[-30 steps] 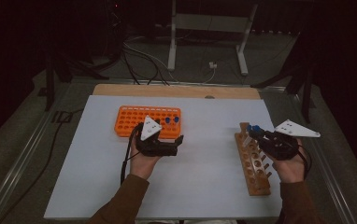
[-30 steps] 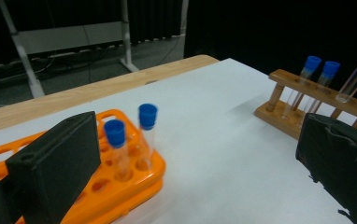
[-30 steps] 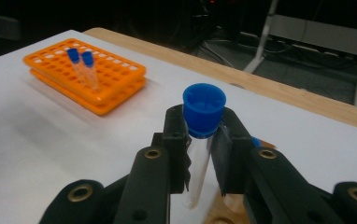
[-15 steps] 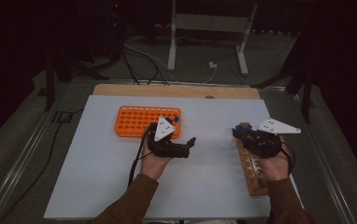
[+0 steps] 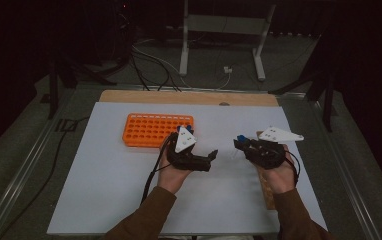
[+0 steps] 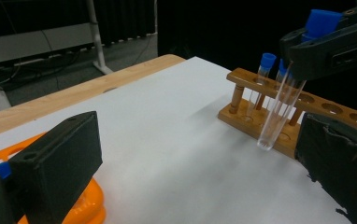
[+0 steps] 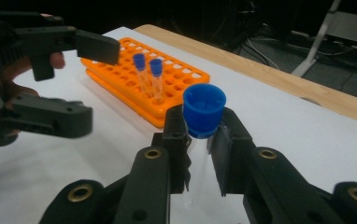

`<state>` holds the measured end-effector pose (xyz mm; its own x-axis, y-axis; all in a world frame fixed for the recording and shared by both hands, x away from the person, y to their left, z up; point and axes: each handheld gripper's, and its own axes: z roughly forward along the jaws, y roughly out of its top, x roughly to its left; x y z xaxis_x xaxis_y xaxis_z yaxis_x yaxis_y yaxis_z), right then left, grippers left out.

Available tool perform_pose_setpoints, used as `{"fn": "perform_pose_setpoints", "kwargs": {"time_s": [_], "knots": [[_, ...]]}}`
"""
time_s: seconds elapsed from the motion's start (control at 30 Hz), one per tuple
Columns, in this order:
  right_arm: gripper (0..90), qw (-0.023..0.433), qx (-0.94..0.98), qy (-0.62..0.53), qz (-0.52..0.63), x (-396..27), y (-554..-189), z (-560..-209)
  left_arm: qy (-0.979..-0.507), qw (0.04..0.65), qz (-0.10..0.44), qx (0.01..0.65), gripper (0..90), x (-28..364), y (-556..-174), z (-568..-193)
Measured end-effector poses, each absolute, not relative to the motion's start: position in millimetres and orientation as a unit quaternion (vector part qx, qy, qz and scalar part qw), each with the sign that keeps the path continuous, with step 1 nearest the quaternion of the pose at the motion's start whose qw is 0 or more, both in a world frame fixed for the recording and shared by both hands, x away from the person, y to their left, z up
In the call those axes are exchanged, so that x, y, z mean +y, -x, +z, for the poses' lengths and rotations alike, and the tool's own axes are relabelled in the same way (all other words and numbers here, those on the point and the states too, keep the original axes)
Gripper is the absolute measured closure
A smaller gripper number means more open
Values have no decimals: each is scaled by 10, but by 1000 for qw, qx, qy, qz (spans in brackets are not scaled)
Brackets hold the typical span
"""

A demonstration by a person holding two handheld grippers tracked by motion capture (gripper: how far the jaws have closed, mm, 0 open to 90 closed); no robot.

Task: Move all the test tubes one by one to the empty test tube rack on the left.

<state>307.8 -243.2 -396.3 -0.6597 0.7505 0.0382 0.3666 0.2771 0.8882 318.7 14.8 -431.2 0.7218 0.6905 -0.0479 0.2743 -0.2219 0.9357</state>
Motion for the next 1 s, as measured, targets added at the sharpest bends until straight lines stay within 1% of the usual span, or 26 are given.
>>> {"fn": "perform_pose_setpoints", "kwargs": {"time_s": [0.3,0.53,0.67,0.7,0.77,0.8,0.87,1.0], "knots": [[773,191,779,-354,481,-2317,-3109,-3998,-764,532,186,314,18,47,-3195,-4344],[773,186,778,-354,484,-2258,-3125,-4021,-774,524,180,308,56,-48,-3191,-4393],[772,183,779,-351,485,-2217,-3124,-4026,-780,524,154,305,79,-114,-3195,-4421],[773,183,780,-351,485,-2207,-3123,-4028,-782,523,154,302,98,-132,-3188,-4427],[772,181,780,-349,486,-2188,-3124,-4031,-782,524,157,298,183,-163,-3178,-4437],[772,180,780,-349,487,-2180,-3123,-4031,-783,524,157,297,198,-178,-3179,-4443],[772,179,781,-347,488,-2160,-3122,-4032,-782,525,158,295,313,-192,-3181,-4451],[772,175,783,-343,489,-2124,-3117,-4033,-780,532,159,290,500,-218,-3176,-4463]]}}
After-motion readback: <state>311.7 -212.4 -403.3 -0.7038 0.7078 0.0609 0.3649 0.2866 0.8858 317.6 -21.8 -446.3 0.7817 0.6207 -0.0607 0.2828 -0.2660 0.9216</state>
